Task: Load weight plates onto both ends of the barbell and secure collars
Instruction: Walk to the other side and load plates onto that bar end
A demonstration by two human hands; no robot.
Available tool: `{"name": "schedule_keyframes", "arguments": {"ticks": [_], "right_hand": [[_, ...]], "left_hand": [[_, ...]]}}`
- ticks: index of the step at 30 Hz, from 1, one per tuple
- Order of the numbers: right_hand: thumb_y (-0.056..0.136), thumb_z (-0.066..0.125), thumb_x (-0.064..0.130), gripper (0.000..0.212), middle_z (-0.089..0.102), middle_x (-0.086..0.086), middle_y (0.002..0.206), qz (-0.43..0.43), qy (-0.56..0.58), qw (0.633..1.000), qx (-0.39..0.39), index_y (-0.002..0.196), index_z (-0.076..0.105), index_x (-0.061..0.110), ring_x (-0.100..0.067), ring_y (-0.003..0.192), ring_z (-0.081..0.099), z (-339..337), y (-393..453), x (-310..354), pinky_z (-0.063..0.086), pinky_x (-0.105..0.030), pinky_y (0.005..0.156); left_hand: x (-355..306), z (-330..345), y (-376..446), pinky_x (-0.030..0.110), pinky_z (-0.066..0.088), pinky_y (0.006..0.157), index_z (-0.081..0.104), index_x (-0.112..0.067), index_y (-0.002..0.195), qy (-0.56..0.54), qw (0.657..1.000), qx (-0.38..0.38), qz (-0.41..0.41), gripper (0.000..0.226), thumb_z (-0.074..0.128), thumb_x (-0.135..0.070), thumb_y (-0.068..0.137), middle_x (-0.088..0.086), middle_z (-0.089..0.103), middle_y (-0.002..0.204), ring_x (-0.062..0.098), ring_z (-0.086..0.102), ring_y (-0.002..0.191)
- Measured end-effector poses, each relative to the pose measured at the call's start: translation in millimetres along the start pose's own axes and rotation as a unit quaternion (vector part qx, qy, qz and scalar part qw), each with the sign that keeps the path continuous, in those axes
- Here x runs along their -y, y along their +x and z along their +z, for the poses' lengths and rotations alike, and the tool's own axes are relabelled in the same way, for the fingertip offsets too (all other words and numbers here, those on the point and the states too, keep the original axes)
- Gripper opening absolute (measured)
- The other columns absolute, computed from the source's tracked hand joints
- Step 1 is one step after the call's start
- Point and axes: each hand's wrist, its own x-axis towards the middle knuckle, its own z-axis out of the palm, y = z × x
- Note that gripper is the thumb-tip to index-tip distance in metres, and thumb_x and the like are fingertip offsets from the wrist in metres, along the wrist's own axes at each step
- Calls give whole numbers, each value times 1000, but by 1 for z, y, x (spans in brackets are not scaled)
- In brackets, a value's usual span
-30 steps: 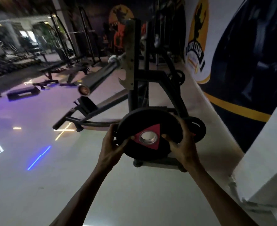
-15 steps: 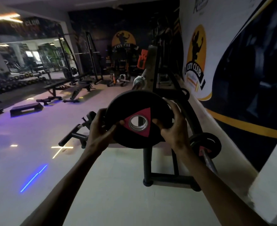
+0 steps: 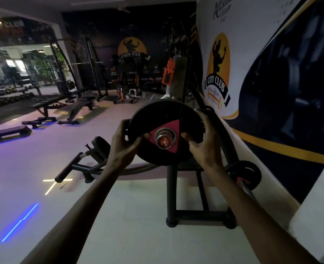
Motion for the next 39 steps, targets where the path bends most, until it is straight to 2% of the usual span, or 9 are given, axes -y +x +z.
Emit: {"name": "schedule_keyframes", "arguments": {"ticks": [2, 4, 9, 14, 19, 25, 30, 34, 39], "right_hand": [[84, 82, 20, 80, 44, 8, 151, 8, -21, 1000, 0, 152, 41, 23, 8, 135, 31, 8, 16, -14, 26, 1, 104], [87, 80, 22, 81, 42, 0, 155, 6, -39, 999, 4, 155, 36, 27, 2, 139, 31, 17, 32, -28, 26, -5, 107], [94, 72, 26, 82, 34, 1, 163, -5, -63, 997, 34, 161, 24, 28, -15, 152, 29, 48, 92, -74, 33, -36, 119], [95, 71, 25, 80, 36, 3, 162, 4, -80, 996, 46, 161, 24, 25, -14, 150, 32, 75, 149, -114, 34, -28, 114], [94, 72, 25, 76, 40, -1, 160, 20, -73, 996, 42, 158, 31, 20, -15, 149, 34, 93, 185, -144, 37, -43, 120], [93, 73, 26, 77, 40, 0, 161, 13, -80, 996, 24, 158, 31, 21, -14, 150, 33, 101, 191, -157, 36, -41, 120], [93, 74, 24, 84, 33, 1, 164, 21, -77, 996, 30, 160, 25, 24, -13, 152, 27, 100, 187, -155, 33, -44, 122], [92, 74, 25, 87, 28, -1, 165, 35, -80, 996, 33, 161, 22, 21, -6, 150, 22, 97, 163, -143, 27, -28, 118], [95, 71, 31, 74, 35, -4, 161, 60, -88, 994, 34, 157, 33, 21, -18, 148, 36, 81, 113, -131, 42, -35, 114]], "left_hand": [[11, 9, 22, 26, 63, 80, 50, -18, 137, 22, 1000, -1, 6, 62, 82, -32, 86, -1, 63, 127, 1, 62, 109], [27, 18, 46, 22, 60, 80, 43, -23, 146, 64, 998, -12, 20, 73, 83, -25, 85, 3, 59, 134, 7, 61, 112], [70, 45, 111, 52, 57, 87, 36, -27, 156, 176, 983, -5, 42, 82, 80, -32, 87, 10, 48, 138, 31, 51, 124], [104, 68, 174, 55, 57, 90, 38, -22, 155, 189, 982, 15, 13, 87, 84, -32, 82, 11, 51, 136, 32, 54, 120], [133, 81, 213, 54, 60, 85, 38, -27, 153, 171, 985, 22, 13, 87, 83, -40, 80, 7, 50, 135, 31, 56, 118], [150, 85, 226, 50, 62, 81, 40, -28, 150, 152, 987, 28, 33, 90, 72, -63, 74, 3, 51, 132, 28, 60, 112], [144, 86, 215, 50, 61, 88, 41, -26, 152, 132, 991, 22, 23, 86, 73, -54, 77, 2, 50, 135, 25, 58, 118], [133, 80, 190, 36, 59, 94, 42, -21, 151, 101, 995, 9, 17, 77, 80, -38, 87, -1, 49, 138, 17, 57, 120], [122, 74, 135, 32, 57, 91, 51, -24, 140, 100, 995, 20, 2, 55, 75, -38, 93, -3, 55, 135, 12, 59, 113]]}}
